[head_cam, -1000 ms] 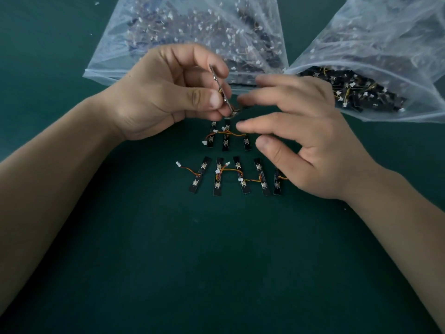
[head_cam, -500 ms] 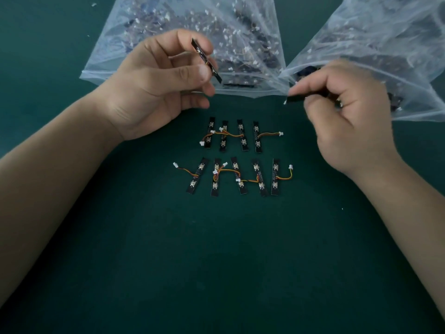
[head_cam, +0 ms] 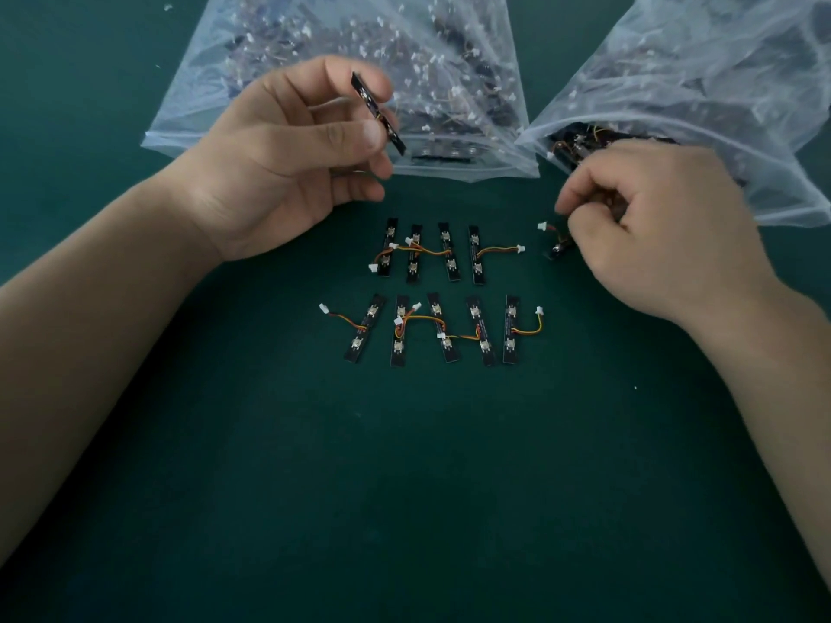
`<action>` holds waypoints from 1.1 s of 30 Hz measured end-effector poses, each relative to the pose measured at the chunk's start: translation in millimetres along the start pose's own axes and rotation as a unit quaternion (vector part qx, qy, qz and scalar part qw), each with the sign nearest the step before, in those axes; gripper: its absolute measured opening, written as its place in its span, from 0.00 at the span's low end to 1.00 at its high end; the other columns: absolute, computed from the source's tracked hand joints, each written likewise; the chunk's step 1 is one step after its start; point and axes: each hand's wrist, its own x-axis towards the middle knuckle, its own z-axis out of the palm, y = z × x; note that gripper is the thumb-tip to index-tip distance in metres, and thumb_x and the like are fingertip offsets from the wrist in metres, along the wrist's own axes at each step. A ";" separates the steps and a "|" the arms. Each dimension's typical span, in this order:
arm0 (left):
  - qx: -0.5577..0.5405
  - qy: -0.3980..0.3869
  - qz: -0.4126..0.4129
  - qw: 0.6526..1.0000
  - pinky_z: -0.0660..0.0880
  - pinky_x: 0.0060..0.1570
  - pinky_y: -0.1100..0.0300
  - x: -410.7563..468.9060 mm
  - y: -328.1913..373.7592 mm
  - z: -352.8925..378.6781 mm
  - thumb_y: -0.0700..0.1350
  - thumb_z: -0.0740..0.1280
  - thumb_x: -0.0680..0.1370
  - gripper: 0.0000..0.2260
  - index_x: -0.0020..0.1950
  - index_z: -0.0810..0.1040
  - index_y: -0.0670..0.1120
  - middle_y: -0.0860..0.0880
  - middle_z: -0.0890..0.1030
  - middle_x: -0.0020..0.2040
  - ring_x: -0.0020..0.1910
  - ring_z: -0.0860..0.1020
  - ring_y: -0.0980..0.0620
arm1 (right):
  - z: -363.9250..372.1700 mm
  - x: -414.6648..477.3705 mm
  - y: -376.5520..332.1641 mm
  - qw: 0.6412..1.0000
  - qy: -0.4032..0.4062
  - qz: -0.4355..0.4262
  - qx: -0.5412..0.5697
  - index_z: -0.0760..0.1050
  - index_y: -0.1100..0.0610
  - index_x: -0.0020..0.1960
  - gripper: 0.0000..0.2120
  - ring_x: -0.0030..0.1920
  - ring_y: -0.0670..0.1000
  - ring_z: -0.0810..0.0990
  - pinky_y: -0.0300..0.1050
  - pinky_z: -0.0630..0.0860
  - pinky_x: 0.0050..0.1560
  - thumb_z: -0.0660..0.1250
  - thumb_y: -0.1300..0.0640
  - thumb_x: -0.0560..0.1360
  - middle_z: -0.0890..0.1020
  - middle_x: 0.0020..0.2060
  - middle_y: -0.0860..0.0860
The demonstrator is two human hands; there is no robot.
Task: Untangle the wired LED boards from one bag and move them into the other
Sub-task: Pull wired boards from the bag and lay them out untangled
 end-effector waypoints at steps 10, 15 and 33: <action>0.004 -0.004 -0.001 1.000 0.79 0.47 0.57 0.4 0.4 -0.5 0.39 0.76 0.75 0.11 0.53 0.82 0.51 0.48 0.79 0.47 0.43 0.81 0.52 | 2.0 -1.7 7.5 0.990 -0.072 -0.092 0.081 0.84 0.49 0.51 0.08 0.37 0.47 0.77 0.50 0.75 0.40 0.67 0.53 0.76 0.79 0.38 0.43; 0.011 0.002 -0.001 1.000 0.79 0.46 0.57 0.9 0.6 0.9 0.36 0.73 0.77 0.10 0.52 0.82 0.51 0.46 0.78 0.47 0.42 0.81 0.52 | 6.5 -3.6 10.2 0.991 -0.029 -0.063 0.114 0.84 0.52 0.43 0.05 0.35 0.45 0.78 0.30 0.69 0.36 0.72 0.55 0.77 0.80 0.32 0.41; 0.018 -0.001 0.005 1.000 0.79 0.47 0.57 1.2 -0.4 1.4 0.39 0.77 0.75 0.11 0.53 0.81 0.50 0.46 0.78 0.47 0.42 0.81 0.52 | 13.1 -0.1 7.8 0.959 0.032 0.022 0.279 0.84 0.41 0.47 0.05 0.25 0.48 0.79 0.36 0.74 0.30 0.72 0.50 0.79 0.88 0.41 0.40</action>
